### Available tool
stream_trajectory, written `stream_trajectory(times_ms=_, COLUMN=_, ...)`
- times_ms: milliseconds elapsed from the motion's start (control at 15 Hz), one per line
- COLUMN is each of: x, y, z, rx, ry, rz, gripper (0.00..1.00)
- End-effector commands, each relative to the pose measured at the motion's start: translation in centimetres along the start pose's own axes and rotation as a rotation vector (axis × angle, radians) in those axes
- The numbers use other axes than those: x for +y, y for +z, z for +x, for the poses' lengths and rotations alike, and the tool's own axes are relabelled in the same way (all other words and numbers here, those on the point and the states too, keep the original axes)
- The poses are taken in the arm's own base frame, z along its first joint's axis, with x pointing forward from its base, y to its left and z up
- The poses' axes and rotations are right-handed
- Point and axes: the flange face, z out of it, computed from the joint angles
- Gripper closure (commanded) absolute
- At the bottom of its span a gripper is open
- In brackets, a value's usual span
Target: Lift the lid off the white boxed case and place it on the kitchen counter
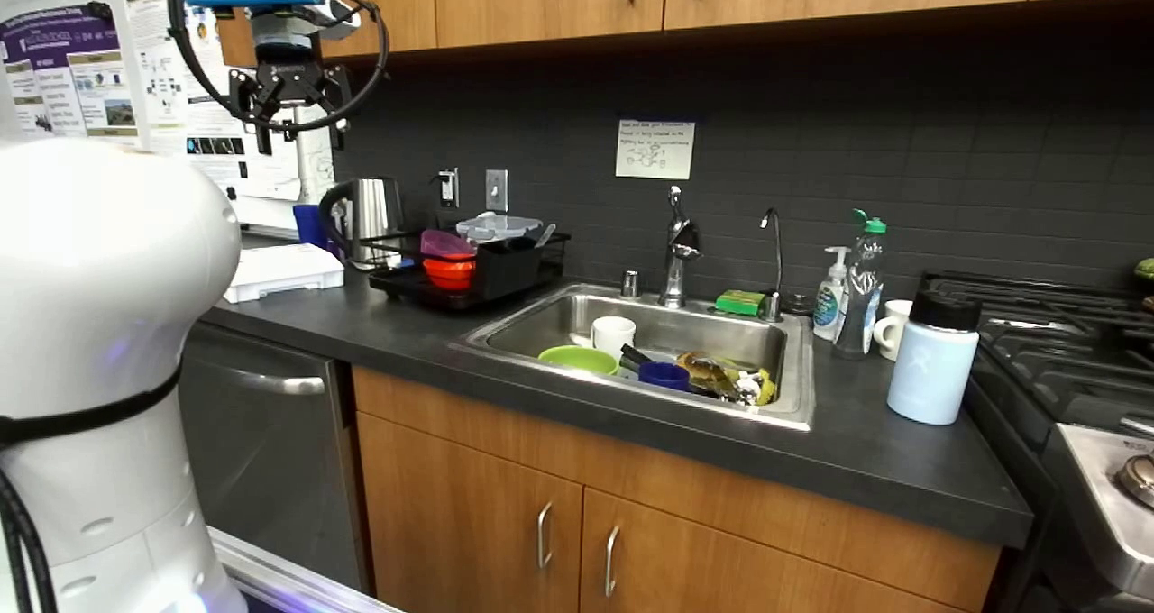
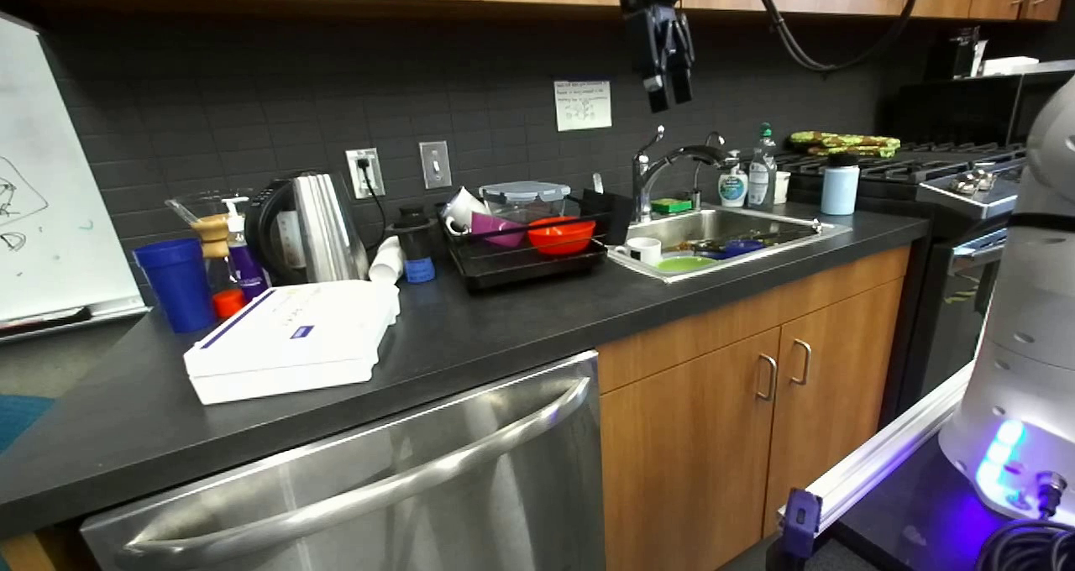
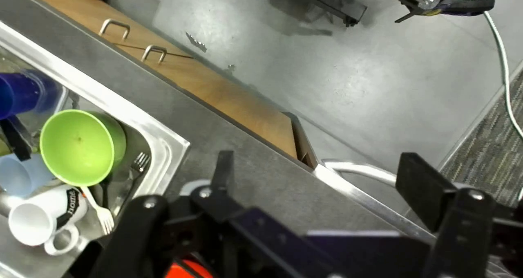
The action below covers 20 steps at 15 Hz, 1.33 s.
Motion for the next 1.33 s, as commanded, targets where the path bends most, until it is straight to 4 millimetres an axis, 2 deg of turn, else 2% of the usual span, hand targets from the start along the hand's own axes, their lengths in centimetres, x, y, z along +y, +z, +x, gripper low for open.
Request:
stream_trajectory(times_ms=0, x=-5.3, y=0.2, z=1.9, rx=0.019, ry=-0.089, rz=-0.044, gripper=0.00)
stream_trajectory(times_ms=267, x=-10.6, y=1.2, z=3.6, rx=0.058, ry=-0.173, rz=-0.076, gripper=0.00)
stream_trajectory(times_ms=667, x=-15.4, y=2.5, z=6.9, rx=0.145, ry=-0.187, rz=-0.069, gripper=0.00)
stream_trajectory(times_ms=1000, x=-19.7, y=5.5, z=9.5, rx=0.116, ry=-0.149, rz=-0.095, gripper=0.00)
stream_trajectory(times_ms=1267, x=-24.3, y=8.3, z=10.7, rx=0.091, ry=-0.133, rz=-0.133, gripper=0.00)
